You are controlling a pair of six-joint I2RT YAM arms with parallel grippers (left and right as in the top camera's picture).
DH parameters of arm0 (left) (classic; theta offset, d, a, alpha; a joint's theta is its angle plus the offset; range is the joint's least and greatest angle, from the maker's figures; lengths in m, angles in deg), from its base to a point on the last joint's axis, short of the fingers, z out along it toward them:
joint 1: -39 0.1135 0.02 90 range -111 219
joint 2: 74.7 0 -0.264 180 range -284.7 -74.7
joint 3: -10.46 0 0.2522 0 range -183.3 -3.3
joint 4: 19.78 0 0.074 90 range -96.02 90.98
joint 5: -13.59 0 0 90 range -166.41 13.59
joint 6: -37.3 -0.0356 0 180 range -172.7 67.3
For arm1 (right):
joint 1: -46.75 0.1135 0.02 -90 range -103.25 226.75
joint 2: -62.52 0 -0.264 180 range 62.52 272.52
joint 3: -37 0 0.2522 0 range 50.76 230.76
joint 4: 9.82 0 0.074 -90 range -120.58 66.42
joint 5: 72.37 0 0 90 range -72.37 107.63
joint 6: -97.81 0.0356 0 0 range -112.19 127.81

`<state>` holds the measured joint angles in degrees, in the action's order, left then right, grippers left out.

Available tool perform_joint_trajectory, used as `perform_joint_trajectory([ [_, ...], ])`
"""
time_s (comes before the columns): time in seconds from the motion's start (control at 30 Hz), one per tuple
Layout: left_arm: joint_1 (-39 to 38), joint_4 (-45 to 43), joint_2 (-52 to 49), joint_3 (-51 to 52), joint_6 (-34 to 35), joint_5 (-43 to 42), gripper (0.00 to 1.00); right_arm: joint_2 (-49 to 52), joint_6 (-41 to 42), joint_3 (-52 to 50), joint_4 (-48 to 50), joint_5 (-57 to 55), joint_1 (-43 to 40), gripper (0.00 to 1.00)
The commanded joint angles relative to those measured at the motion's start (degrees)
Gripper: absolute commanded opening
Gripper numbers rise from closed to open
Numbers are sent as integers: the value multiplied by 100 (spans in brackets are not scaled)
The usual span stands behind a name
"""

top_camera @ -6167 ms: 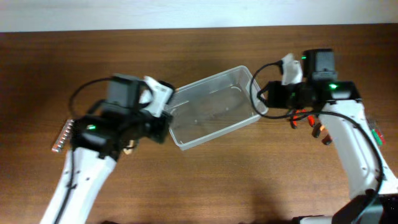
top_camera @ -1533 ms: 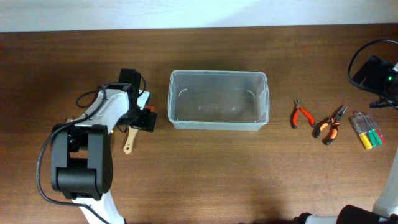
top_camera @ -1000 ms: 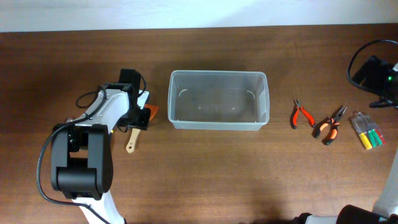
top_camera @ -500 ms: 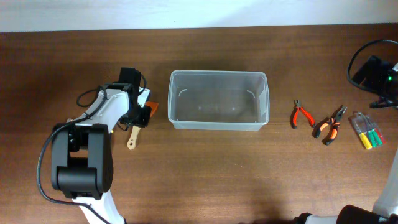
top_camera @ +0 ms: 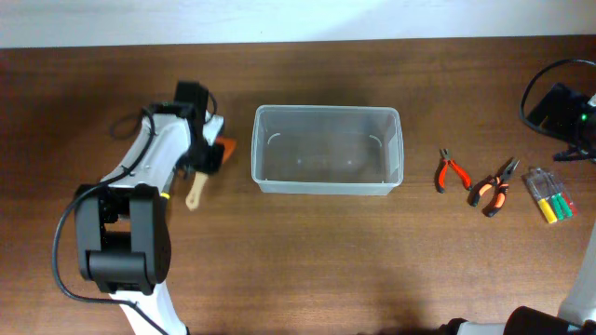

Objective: Pack container
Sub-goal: 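Lift the scraper and lower it into the container with left gripper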

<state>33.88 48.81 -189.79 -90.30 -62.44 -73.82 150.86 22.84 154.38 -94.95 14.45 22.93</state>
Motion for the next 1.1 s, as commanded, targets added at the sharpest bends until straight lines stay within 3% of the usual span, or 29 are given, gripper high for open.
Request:
perform_joint_trajectory([
  [0.0,-83,216,278,-804,-315,15,2,22,50,-11,4,-9,-26,99],
  [0.17,-463,555,459,-1779,-957,7,2,22,50,-11,4,-9,-26,99],
  [0.47,-1926,570,590,-2253,-3950,-9,2,22,50,-11,4,-9,-26,99],
  [0.6,-2332,566,463,-2253,-4811,-85,2,22,50,-11,4,-9,-26,99],
  [0.77,-2439,474,37,-2253,-5449,-354,2,22,50,-11,4,-9,-26,99],
  [1.07,-2452,-433,-763,-2253,-5469,-398,2,22,50,-11,4,-11,-26,99],
])
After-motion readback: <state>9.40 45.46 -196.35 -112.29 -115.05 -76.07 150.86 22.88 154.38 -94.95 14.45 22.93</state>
